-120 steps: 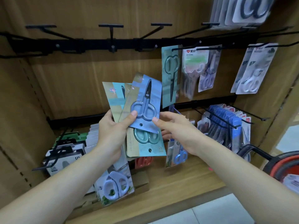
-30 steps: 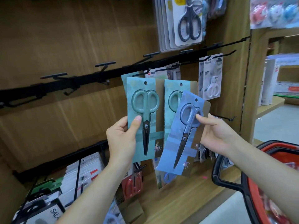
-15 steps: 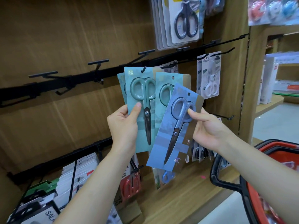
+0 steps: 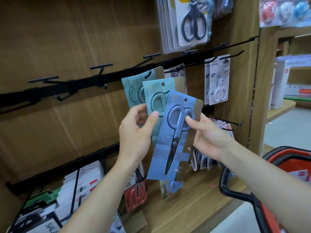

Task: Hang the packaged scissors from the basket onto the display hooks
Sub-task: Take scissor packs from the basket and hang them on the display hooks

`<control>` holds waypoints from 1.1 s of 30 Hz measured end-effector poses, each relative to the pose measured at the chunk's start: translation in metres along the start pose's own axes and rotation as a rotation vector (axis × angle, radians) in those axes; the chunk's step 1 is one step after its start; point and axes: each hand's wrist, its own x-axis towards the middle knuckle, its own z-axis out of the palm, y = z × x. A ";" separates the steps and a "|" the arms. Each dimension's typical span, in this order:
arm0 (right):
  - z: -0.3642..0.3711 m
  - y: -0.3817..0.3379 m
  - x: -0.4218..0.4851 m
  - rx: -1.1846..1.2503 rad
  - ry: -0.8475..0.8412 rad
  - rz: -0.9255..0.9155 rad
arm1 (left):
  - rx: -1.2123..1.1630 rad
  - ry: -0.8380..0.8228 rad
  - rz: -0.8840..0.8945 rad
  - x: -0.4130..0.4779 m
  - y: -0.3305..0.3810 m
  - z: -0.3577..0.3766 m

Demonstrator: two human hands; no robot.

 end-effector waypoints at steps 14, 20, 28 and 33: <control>0.005 -0.011 0.008 -0.008 0.101 -0.038 | -0.210 0.116 -0.035 0.015 0.009 0.002; 0.013 -0.010 0.009 -0.018 0.188 -0.069 | -0.152 0.163 -0.042 0.021 0.003 0.003; 0.020 -0.010 0.005 -0.160 0.233 -0.137 | 0.112 0.312 0.018 0.014 -0.013 0.001; 0.026 -0.013 0.003 -0.258 0.212 -0.208 | 0.075 0.111 0.144 -0.001 0.003 0.003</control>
